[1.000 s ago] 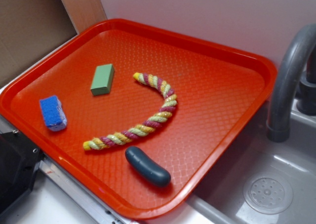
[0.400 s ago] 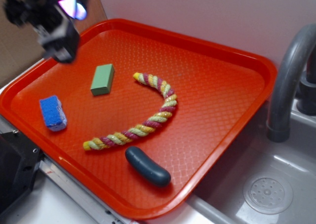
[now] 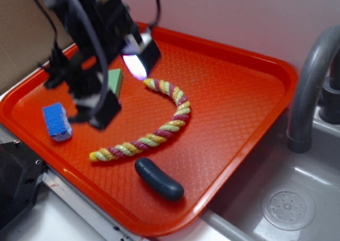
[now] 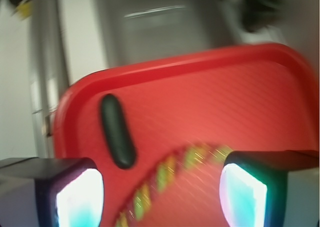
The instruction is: Grab the plastic pickle.
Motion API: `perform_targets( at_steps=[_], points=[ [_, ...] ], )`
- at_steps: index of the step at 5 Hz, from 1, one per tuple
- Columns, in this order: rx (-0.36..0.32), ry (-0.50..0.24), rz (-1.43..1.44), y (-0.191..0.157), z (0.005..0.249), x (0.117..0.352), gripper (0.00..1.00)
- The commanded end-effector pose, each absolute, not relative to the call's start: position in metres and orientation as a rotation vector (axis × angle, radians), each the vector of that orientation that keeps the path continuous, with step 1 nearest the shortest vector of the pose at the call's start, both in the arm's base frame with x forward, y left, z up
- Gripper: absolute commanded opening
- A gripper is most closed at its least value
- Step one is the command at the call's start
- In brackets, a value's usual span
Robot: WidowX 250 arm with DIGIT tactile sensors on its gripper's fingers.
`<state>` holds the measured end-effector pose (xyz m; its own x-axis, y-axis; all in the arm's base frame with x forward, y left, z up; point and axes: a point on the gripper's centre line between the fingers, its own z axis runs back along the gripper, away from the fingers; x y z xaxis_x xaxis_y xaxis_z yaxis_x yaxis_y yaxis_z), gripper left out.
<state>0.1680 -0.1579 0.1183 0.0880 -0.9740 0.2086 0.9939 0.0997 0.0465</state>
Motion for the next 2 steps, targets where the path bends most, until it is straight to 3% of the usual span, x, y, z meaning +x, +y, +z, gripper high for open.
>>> perform_targets(
  at_steps=[1, 2],
  points=[
    [-0.143, -0.115, -1.714, -0.170, 0.088, 0.143, 1.00],
    [-0.174, -0.089, -1.740, -0.178, 0.073, 0.140, 1.00]
  ],
)
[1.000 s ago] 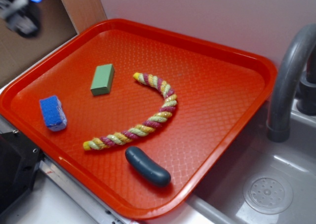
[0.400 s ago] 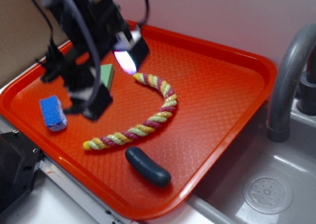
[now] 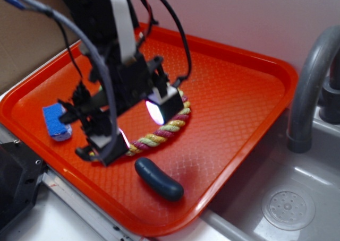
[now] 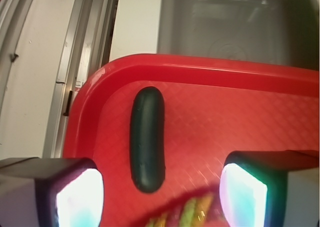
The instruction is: Grab the plastic pickle.
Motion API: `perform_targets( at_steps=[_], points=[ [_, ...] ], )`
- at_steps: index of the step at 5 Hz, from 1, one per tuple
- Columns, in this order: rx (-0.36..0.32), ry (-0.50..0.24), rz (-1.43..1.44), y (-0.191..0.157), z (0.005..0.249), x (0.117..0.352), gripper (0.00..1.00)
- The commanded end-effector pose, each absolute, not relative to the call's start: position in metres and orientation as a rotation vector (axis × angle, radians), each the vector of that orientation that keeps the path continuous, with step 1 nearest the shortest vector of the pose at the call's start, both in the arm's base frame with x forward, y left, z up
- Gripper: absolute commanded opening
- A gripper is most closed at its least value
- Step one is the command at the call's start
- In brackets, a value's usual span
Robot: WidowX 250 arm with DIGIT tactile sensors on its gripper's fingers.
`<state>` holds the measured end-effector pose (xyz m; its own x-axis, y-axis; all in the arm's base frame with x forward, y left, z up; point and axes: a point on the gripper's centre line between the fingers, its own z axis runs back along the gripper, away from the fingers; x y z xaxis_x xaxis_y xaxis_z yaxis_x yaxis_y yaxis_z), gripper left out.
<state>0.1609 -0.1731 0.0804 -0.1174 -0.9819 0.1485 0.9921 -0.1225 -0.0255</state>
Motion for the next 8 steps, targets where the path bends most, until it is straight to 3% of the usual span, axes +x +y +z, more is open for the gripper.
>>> perform_targets(
  at_steps=[1, 2, 5, 6, 8],
  points=[
    [-0.082, -0.038, -1.780, -0.189, 0.053, 0.129, 1.00],
    [-0.033, -0.033, -1.766, -0.193, 0.042, 0.125, 1.00],
    [0.010, -0.019, -1.721, -0.194, 0.024, 0.125, 0.98],
    [0.043, -0.012, -1.706, -0.194, 0.020, 0.124, 0.00],
    [0.068, -0.005, -1.699, -0.195, 0.017, 0.122, 0.00]
  ],
)
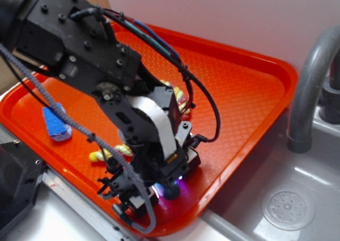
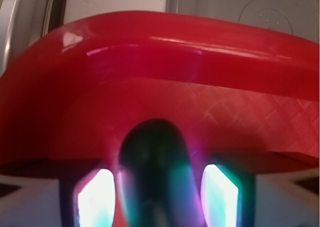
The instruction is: Grab the plastic pickle.
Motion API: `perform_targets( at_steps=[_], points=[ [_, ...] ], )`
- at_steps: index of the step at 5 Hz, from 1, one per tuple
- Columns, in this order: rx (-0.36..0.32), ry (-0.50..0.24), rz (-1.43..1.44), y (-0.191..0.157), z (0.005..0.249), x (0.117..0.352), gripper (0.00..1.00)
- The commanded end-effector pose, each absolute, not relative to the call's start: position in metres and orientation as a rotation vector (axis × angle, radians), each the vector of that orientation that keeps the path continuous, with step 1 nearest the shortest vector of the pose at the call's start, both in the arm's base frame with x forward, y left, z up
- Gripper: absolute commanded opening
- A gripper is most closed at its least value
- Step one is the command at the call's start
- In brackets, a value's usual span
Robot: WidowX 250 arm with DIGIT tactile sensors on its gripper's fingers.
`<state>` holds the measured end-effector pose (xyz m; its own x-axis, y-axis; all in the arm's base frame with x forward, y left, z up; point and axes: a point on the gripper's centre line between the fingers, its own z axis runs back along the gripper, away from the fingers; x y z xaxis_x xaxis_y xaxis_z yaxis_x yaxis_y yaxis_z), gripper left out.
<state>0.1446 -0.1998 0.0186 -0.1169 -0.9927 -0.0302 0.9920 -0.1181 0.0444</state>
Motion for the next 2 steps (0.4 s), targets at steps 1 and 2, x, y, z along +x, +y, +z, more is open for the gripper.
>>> perform_targets(
  at_steps=[1, 2],
  points=[
    [0.083, -0.019, -1.675, -0.191, 0.023, 0.126, 0.00],
    [0.109, -0.072, -1.563, -0.181, 0.052, 0.141, 0.00]
  ],
)
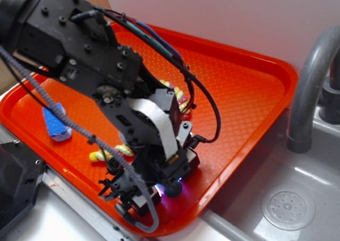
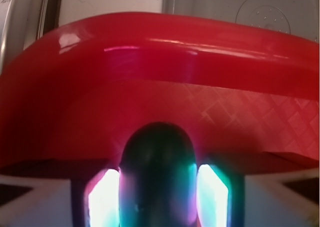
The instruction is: Grab the plastic pickle.
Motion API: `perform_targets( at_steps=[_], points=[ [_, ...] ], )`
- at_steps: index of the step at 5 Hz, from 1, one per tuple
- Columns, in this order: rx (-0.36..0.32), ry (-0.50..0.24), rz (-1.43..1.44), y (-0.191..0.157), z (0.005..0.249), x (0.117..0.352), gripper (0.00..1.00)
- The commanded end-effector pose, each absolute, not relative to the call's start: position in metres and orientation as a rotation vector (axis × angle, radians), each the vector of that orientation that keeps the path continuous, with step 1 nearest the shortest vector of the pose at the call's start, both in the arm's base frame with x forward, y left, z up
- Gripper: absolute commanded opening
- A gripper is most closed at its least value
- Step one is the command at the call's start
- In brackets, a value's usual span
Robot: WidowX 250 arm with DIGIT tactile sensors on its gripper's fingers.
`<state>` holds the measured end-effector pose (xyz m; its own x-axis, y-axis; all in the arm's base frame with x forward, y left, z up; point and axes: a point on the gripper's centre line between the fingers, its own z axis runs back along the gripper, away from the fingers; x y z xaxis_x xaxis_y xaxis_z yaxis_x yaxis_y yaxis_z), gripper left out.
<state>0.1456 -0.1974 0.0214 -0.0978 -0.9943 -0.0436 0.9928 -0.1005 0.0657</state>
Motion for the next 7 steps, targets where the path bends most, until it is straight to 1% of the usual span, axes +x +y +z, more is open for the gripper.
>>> perform_targets(
  at_steps=[1, 2, 3, 4, 5, 6, 7],
  points=[
    [0.125, -0.102, -1.361, -0.165, 0.095, 0.162, 0.00],
    [0.140, -0.070, -1.112, -0.144, 0.141, 0.179, 0.00],
    [0.121, -0.017, -0.865, -0.124, 0.180, 0.186, 0.00],
    [0.032, -0.020, -0.614, -0.092, 0.217, 0.185, 0.00],
    [-0.038, -0.037, -0.362, -0.067, 0.240, 0.188, 0.00],
    [-0.055, -0.064, -0.113, -0.068, 0.247, 0.185, 0.00],
    [-0.059, -0.041, -0.021, -0.080, 0.229, 0.192, 0.00]
  ],
)
